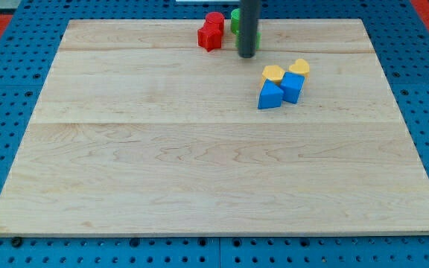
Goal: Move the green star along with the group of blocks left a bit
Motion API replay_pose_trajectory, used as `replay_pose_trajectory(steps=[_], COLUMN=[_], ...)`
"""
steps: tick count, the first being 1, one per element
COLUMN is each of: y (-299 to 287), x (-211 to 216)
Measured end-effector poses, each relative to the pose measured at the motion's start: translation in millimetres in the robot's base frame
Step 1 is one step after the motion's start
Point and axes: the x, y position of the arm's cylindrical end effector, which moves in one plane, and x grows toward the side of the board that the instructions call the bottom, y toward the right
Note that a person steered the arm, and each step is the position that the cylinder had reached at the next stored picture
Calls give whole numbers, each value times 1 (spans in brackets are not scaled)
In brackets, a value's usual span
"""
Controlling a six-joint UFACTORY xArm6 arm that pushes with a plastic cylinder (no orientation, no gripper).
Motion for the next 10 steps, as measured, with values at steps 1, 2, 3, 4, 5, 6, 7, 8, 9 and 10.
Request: replay_pose_trajectory(steps=[1, 2, 3, 4, 5, 6, 7, 8, 9, 10], y=[38, 18, -34, -27, 49, 59, 54, 34, -21, -45], x=[-1, -29, -43, -43, -48, -94, -95, -94, -94, -93])
